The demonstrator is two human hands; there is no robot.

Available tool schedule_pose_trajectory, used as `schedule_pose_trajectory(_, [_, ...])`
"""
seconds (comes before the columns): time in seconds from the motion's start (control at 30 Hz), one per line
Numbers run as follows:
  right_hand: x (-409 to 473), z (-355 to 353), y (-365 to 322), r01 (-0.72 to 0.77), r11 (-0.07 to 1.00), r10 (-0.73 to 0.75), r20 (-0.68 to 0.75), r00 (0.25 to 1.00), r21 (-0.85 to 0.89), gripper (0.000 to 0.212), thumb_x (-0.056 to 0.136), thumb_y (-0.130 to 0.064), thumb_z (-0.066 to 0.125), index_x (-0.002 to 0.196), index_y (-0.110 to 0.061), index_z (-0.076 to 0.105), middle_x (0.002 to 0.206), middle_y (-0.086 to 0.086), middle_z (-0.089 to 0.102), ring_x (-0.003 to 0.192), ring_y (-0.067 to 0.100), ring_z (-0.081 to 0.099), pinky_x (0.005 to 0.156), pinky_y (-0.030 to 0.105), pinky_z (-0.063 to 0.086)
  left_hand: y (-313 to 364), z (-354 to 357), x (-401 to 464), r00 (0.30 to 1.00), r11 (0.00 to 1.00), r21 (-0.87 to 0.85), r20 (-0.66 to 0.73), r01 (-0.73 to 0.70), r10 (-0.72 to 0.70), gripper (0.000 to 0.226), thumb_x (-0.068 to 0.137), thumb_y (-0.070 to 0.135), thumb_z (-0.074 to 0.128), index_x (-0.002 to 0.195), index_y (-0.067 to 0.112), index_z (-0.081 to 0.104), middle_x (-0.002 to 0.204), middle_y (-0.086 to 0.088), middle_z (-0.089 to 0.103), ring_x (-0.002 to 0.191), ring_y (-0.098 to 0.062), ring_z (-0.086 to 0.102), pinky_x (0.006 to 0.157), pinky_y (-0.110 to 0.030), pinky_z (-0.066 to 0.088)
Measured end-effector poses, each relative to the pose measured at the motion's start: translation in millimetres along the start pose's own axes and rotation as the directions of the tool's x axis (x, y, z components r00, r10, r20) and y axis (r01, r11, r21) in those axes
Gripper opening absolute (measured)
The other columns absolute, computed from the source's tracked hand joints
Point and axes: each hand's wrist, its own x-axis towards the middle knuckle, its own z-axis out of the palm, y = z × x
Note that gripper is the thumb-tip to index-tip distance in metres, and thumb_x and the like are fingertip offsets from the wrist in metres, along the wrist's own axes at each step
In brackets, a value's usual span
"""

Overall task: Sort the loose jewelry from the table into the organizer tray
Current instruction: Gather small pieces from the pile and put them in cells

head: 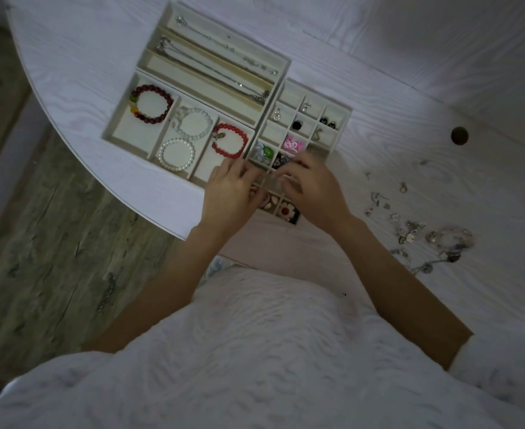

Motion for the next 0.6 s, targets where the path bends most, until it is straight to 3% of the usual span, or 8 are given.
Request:
schedule_pose_trajectory(0.13, [-52.8, -26.0, 35.5, -0.097, 0.994, 0.088, -0.169, 0.982, -0.046, 0.013, 0.088, -0.01, 0.058, 0.095, -0.01, 0.069, 0.089, 0.006, 0.062, 0.079, 0.018, 0.053, 0.07, 0.025, 0.038, 36.3, 16.7, -6.5, 0.995, 0.997, -0.078, 0.096, 0.018, -0.01, 0.034, 0.076, 0.034, 0.067, 0.103, 0.012, 0.068, 0.091, -0.006, 0.068, 0.087, -0.03, 0.059, 0.072, -0.035, 0.045])
schedule_pose_trajectory(0.27, [-104.5, -39.9, 90.4, -0.46, 0.883, 0.428, -0.244, 0.87, -0.093, 0.018, 0.087, -0.012, 0.06, 0.103, -0.011, 0.066, 0.095, 0.011, 0.064, 0.087, 0.029, 0.055, 0.075, 0.033, 0.039, 64.8, 28.8, -4.8, 0.987, 0.998, -0.066, 0.164, 0.015, -0.004, 0.042, 0.073, 0.031, 0.077, 0.107, 0.009, 0.068, 0.093, -0.009, 0.069, 0.091, -0.032, 0.06, 0.078, -0.037, 0.048])
schedule_pose_trajectory(0.37, [-118.4, -38.7, 122.3, -0.574, 0.806, 0.531, -0.254, 0.809, -0.144, 0.031, 0.086, -0.015, 0.056, 0.116, -0.007, 0.06, 0.109, 0.021, 0.058, 0.097, 0.037, 0.051, 0.082, 0.041, 0.04, 74.4, 33.3, -3.1, 0.983, 0.997, -0.065, 0.182, 0.036, -0.024, 0.039, 0.077, 0.025, 0.075, 0.111, 0.008, 0.067, 0.1, -0.011, 0.069, 0.097, -0.034, 0.059, 0.083, -0.041, 0.047])
schedule_pose_trajectory(0.43, [-118.0, -37.7, 127.8, -0.59, 0.797, 0.557, -0.221, 0.801, -0.129, 0.037, 0.087, -0.017, 0.055, 0.123, -0.01, 0.056, 0.116, 0.021, 0.052, 0.103, 0.037, 0.047, 0.085, 0.042, 0.04, 77.2, 35.4, -3.6, 0.985, 0.998, -0.052, 0.17, 0.045, -0.035, 0.038, 0.077, 0.02, 0.074, 0.111, 0.008, 0.067, 0.1, -0.011, 0.069, 0.097, -0.034, 0.059, 0.083, -0.042, 0.048])
schedule_pose_trajectory(0.6, [-125.5, -30.9, 124.7, -0.41, 0.894, 0.389, -0.142, 0.91, -0.178, 0.033, 0.083, -0.009, 0.06, 0.117, -0.008, 0.061, 0.111, 0.019, 0.052, 0.098, 0.036, 0.048, 0.08, 0.04, 0.042, 77.3, 37.0, -3.6, 0.981, 0.987, -0.098, 0.162, 0.123, -0.106, 0.034, 0.076, 0.018, 0.075, 0.109, 0.011, 0.069, 0.094, -0.01, 0.07, 0.089, -0.033, 0.06, 0.081, -0.041, 0.05])
